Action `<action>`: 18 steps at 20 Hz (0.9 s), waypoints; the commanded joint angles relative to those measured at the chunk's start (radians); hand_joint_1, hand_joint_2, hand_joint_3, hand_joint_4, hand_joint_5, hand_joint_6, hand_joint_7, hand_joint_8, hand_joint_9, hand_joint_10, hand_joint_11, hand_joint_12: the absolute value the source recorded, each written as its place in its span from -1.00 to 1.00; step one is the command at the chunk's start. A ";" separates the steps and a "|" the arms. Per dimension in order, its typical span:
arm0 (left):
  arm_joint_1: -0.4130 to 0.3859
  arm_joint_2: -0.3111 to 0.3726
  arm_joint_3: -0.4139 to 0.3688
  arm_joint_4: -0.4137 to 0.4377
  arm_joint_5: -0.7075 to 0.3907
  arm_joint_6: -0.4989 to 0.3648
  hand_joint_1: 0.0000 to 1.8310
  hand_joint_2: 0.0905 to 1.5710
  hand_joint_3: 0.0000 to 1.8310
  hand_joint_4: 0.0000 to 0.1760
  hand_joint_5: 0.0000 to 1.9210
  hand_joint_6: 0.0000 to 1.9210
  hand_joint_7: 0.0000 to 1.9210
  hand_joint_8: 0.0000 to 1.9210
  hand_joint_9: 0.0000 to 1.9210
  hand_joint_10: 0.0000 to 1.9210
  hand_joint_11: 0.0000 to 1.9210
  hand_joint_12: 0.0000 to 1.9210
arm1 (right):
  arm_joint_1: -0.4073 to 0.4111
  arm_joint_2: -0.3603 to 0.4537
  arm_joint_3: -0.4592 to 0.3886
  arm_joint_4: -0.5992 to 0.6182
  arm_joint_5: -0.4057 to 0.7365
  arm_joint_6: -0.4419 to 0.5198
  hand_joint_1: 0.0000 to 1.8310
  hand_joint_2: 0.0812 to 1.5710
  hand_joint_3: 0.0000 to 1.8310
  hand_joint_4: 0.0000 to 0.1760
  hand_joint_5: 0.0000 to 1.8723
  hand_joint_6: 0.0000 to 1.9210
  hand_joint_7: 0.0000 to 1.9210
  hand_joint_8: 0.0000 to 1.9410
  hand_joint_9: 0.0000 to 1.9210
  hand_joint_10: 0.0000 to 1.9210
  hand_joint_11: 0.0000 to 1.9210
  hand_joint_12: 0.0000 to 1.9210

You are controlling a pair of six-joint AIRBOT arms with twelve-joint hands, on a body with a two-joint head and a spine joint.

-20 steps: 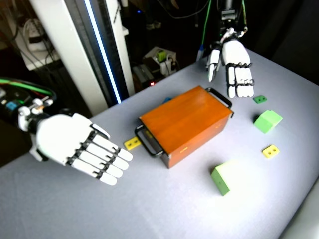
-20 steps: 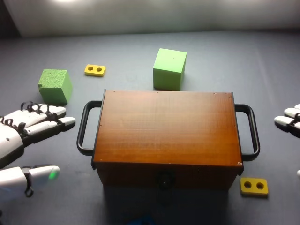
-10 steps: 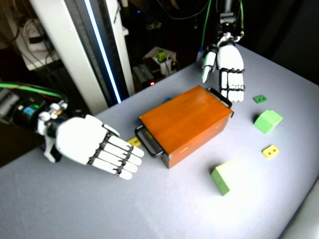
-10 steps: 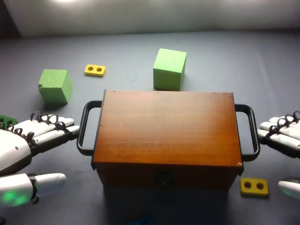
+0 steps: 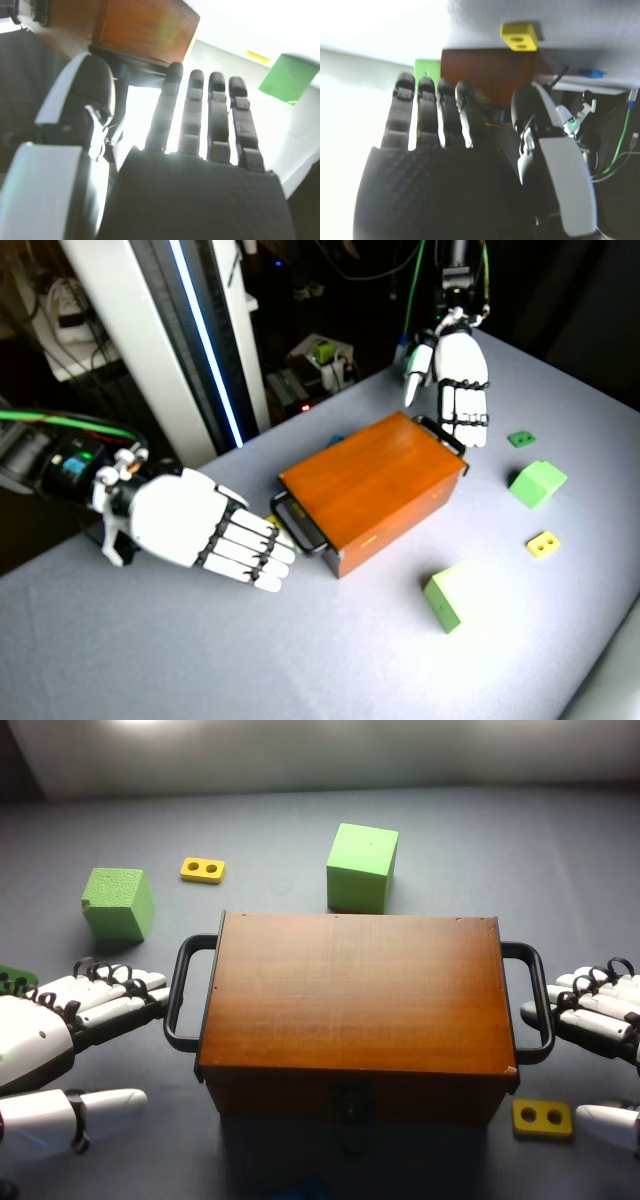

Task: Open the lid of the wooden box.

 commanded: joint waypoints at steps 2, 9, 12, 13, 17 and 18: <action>-0.010 0.000 0.002 -0.012 -0.142 -0.009 -0.82 0.83 -1.00 -0.69 -0.99 -1.00 -1.00 -1.00 -1.00 -1.00 -1.00 -1.00 | 0.011 0.000 0.003 -0.011 0.168 0.025 -0.61 0.88 -0.99 -1.00 -0.95 -1.00 -1.00 -1.00 -1.00 -1.00 -1.00 -1.00; -0.010 0.009 -0.003 -0.029 -0.198 -0.006 -0.59 0.80 -1.00 -0.13 -1.00 -1.00 -1.00 -1.00 -1.00 -1.00 -1.00 -1.00 | 0.010 0.013 0.003 -0.010 0.240 0.054 -0.64 0.89 -1.00 -1.00 -1.00 -1.00 -1.00 -1.00 -1.00 -1.00 -1.00 -0.66; -0.010 0.009 -0.003 -0.032 -0.215 -0.006 -0.70 0.81 -1.00 0.18 -1.00 -1.00 -1.00 -1.00 -1.00 -1.00 -1.00 -1.00 | 0.010 0.013 0.003 -0.010 0.257 0.060 -0.74 0.90 -1.00 -1.00 -1.00 -1.00 -1.00 -1.00 -0.97 -0.99 -1.00 0.08; -0.010 0.009 -0.003 -0.038 -0.229 -0.005 -0.71 0.81 -1.00 0.13 -1.00 -1.00 -1.00 -1.00 -1.00 -1.00 -1.00 -1.00 | 0.010 0.014 0.003 -0.009 0.268 0.063 -0.77 0.91 -1.00 -1.00 -1.00 -1.00 -1.00 -1.00 -1.00 -1.00 -1.00 0.09; -0.021 0.012 0.000 -0.065 -0.276 0.017 -0.58 0.82 -1.00 -0.18 -1.00 -1.00 -1.00 -1.00 -1.00 -1.00 -1.00 -1.00 | 0.010 0.015 0.009 0.008 0.305 0.063 -0.81 0.89 -1.00 -1.00 -1.00 -1.00 -1.00 -1.00 -1.00 -1.00 -1.00 -0.27; -0.032 0.013 0.005 -0.070 -0.278 0.025 -0.58 0.82 -1.00 -0.27 -1.00 -1.00 -1.00 -1.00 -1.00 -1.00 -1.00 -1.00 | 0.010 0.015 0.013 0.016 0.316 0.063 -0.80 0.87 -1.00 -1.00 -1.00 -1.00 -1.00 -1.00 -1.00 -1.00 -1.00 -0.49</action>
